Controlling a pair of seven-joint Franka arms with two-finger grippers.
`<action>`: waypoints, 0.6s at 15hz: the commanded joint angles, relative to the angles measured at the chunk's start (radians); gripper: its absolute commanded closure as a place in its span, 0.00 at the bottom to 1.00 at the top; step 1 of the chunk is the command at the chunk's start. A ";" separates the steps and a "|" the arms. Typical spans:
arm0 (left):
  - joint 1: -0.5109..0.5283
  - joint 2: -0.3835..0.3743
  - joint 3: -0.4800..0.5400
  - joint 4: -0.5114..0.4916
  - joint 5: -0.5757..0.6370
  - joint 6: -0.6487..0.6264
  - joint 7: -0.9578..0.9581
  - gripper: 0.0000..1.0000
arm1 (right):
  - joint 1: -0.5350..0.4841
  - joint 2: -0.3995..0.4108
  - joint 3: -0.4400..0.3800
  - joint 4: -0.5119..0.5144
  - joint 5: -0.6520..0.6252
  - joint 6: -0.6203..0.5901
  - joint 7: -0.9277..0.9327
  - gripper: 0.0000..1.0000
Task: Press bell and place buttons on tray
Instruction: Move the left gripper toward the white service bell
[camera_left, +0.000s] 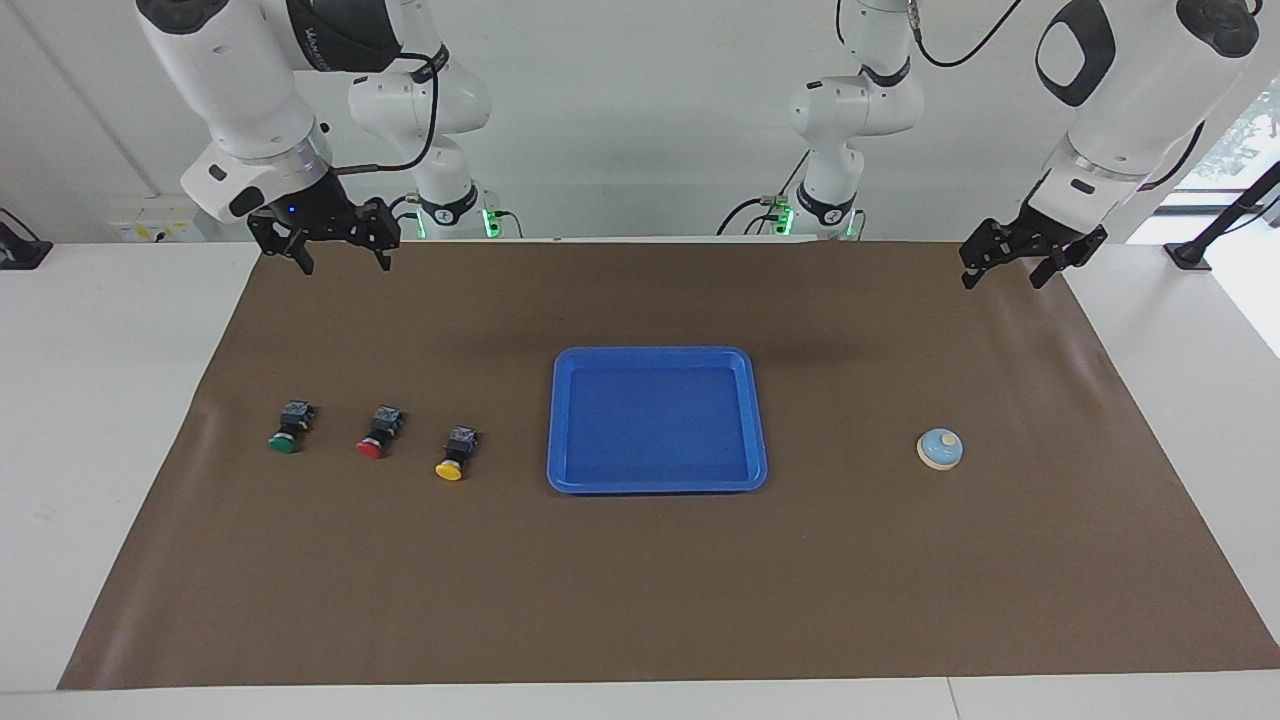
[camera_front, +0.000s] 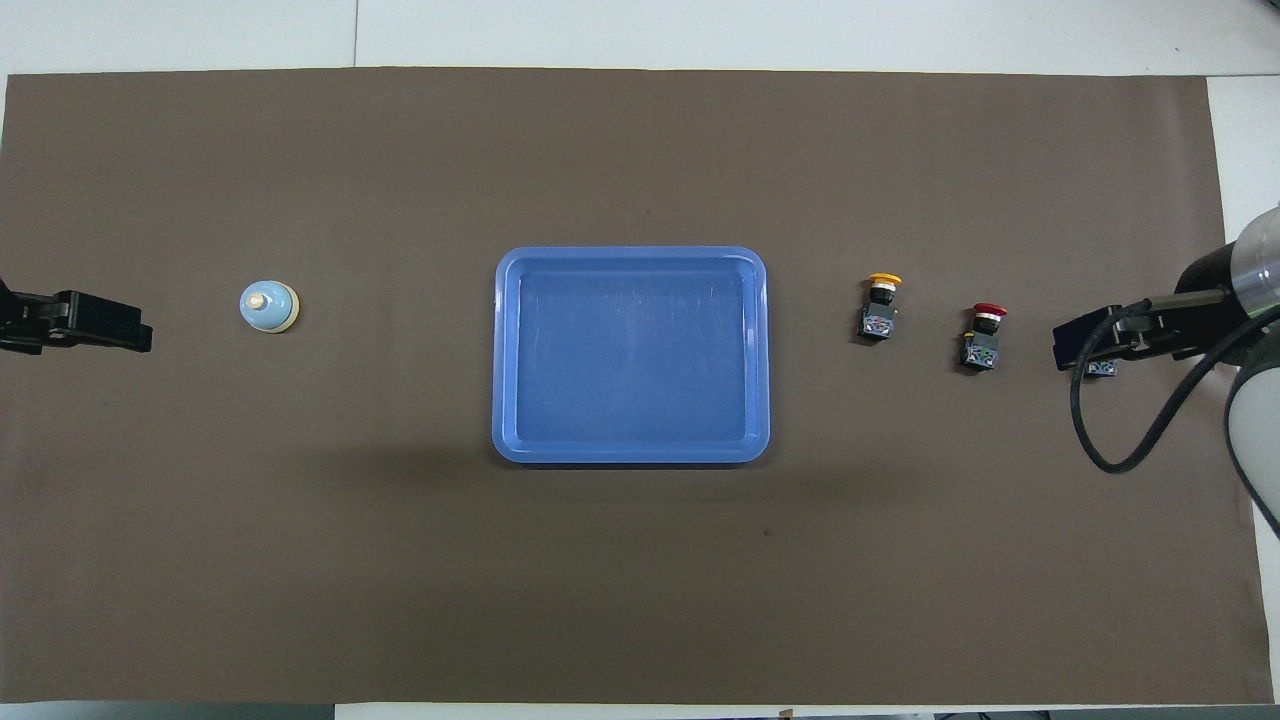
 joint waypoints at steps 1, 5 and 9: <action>-0.012 -0.004 0.004 0.011 -0.003 -0.020 -0.001 0.00 | -0.011 -0.003 0.003 -0.002 0.009 -0.007 -0.018 0.00; -0.012 -0.002 0.002 0.009 -0.003 0.007 -0.004 0.00 | -0.011 -0.003 0.003 -0.002 0.009 -0.007 -0.018 0.00; -0.009 0.044 0.001 -0.028 0.003 0.125 0.008 0.30 | -0.011 -0.003 0.003 -0.002 0.009 -0.007 -0.018 0.00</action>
